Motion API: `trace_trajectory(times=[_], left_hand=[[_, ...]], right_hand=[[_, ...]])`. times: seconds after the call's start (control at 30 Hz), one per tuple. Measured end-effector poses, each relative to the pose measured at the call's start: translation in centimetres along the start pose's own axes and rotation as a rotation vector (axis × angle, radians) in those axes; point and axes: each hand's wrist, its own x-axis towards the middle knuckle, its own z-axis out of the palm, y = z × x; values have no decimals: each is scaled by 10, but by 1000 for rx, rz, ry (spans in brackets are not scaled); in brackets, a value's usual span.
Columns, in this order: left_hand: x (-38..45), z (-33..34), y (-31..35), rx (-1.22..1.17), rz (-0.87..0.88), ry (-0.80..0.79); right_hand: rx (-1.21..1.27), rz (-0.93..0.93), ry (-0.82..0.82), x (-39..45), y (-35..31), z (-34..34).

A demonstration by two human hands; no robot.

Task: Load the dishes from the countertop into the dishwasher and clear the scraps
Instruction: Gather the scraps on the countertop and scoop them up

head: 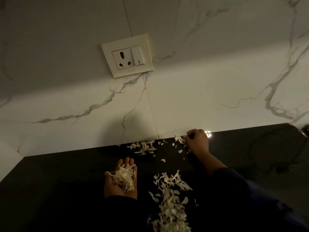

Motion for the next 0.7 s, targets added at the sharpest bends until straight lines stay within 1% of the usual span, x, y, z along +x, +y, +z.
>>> trace_trajectory(times=[0.13,0.2,0.33,0.43,0.47,0.5,0.53,0.6,0.63,0.7], left_hand=[[21,-2,4,26,16,12],[26,-2,7,46,24,30],[28,4,6,37,21,35],[30,9,7,76,17,13],[31,10,8,84,18,3],[32,11,11,81,20,-2],[32,12,14,74,21,-1],[35,12,21,61,21,8],[36,11,25,61,21,13],[39,9,31,64,15,17]], right_hand=[[-32,-101,-77,7,-14,34],[-59,-176,-182,2,-26,41],[-41,-307,-560,-36,-56,45],[-14,-405,-858,-67,-64,42],[22,-404,-926,-69,-64,38],[69,-384,-936,-65,-64,36],[109,-360,-870,-57,-66,35],[159,-325,-643,-32,-65,40],[161,-320,-574,-20,-64,45],[71,-345,-571,-6,-65,62]])
